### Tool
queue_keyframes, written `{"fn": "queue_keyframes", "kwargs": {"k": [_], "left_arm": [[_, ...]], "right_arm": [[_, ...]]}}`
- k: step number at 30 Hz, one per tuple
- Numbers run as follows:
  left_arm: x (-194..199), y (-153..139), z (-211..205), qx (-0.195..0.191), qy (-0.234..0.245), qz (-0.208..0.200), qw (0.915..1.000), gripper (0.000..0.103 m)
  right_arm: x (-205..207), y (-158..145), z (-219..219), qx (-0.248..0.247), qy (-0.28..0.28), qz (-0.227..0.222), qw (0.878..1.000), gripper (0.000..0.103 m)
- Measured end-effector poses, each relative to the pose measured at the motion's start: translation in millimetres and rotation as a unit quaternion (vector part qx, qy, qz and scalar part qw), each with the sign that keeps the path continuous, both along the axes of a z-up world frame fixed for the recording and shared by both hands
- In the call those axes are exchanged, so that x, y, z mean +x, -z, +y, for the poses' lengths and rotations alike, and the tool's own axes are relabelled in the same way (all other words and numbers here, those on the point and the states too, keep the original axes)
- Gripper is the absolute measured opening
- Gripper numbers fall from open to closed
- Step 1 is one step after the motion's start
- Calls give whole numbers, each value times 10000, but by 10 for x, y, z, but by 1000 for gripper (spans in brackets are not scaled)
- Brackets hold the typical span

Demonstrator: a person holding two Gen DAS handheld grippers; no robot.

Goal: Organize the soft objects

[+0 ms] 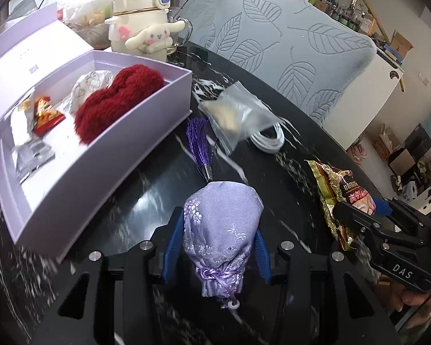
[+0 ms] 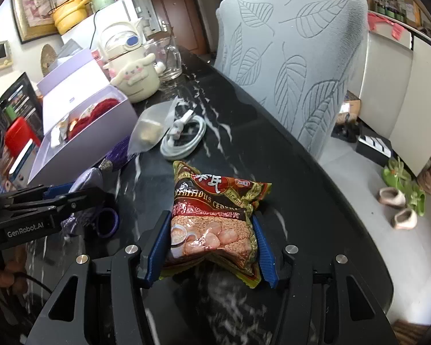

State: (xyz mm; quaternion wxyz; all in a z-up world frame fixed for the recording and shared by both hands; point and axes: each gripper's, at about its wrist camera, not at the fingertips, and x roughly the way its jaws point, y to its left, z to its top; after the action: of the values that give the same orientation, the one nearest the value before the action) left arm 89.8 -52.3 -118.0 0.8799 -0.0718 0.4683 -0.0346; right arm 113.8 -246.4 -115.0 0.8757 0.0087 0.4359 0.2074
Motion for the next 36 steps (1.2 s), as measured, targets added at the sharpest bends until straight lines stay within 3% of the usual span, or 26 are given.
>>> {"fn": "queue_keyframes", "kwargs": {"k": [19,29,31,36], "left_arm": [[-821,5,7,191,59,189,9996,44],[-991,39,80,130,43,107,9998,45],[-982,72,84,174,23,146,9997,44],[-960,111,47,412,35,195,9990,46]], "right_arm": [[-725,-14,111,92,-523,56,9986,54],[-896,-19,230,117,-784,142,9968,55],[-916,-18,227,126,-736,125,9971,57],[-933,-16,237,51,-650,59,9979,74]]}}
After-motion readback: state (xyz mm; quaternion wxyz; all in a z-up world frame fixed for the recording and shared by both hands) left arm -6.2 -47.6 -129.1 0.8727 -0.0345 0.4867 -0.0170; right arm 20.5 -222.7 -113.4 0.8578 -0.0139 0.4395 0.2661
